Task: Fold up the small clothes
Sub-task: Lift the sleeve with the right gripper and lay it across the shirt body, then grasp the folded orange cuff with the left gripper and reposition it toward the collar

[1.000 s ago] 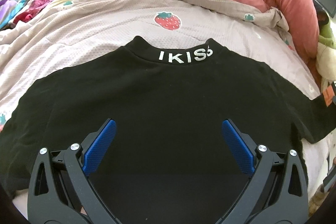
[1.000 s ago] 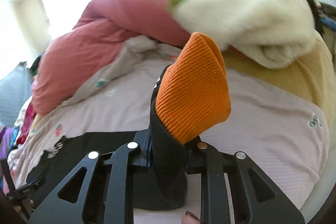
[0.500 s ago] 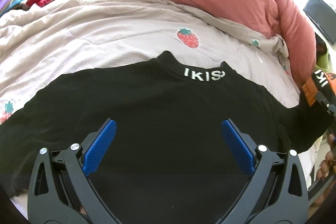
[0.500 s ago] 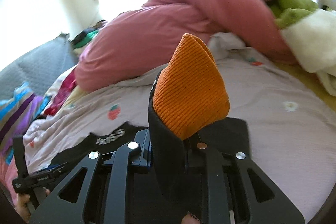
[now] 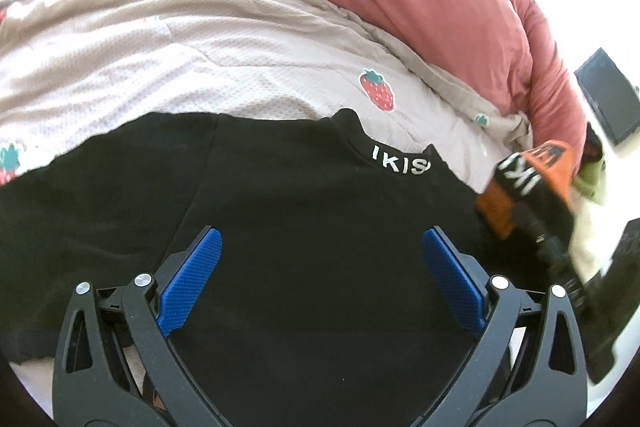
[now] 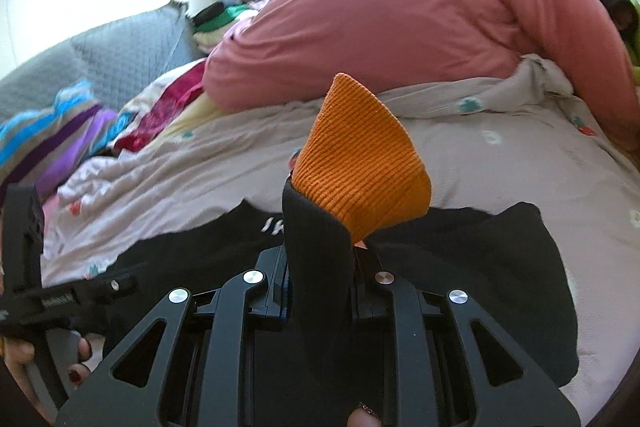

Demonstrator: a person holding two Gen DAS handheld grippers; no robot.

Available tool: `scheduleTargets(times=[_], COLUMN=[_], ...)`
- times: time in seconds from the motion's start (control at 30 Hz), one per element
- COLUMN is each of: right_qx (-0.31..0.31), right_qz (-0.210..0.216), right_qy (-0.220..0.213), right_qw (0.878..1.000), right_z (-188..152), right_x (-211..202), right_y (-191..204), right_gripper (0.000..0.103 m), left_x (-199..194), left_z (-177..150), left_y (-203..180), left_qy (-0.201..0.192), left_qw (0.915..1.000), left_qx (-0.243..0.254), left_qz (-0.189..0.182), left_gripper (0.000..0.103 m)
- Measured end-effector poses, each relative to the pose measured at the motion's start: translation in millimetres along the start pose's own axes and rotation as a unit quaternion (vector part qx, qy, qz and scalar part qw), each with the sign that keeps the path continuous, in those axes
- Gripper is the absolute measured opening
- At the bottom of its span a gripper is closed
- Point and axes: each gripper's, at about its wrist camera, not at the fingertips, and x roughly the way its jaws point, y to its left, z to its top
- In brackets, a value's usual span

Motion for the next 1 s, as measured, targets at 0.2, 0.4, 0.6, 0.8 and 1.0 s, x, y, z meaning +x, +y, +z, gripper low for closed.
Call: scheduleTargets(times=[0.2, 0.4, 0.6, 0.8, 1.0], right_qx=[-0.036, -0.05, -0.063, -0.044, -0.012], right_qz=[-0.006, 0.001, 0.029, 0.039, 0.011], right_qy=[0.017, 0.03, 0.03, 0.018, 0.018], right_qw=[0.999, 0.998, 0.997, 0.998, 1.0], right_z=[-11, -18, -21, -21, -26], right_x=[17, 25, 20, -8, -24], right_y=[30, 48, 60, 42, 7], right_gripper=[0.02, 0.025, 0.048, 0.059, 0.059], left_x=[-5, -6, -2, 8, 21], left_z=[1, 2, 1, -7, -25], left_y=[11, 21, 23, 18, 9], left_qy=[0.001, 0.002, 0.01, 0.033, 0.055], left_qw=[0.9995, 0.9985, 0.9977, 0.9961, 0.9973], left_qx=[-0.022, -0.043, -0.048, -0.05, -0.028], left_qz=[-0.022, -0.033, -0.046, -0.065, -0.039], left_gripper=[0.095, 0.095, 0.095, 0.094, 0.079])
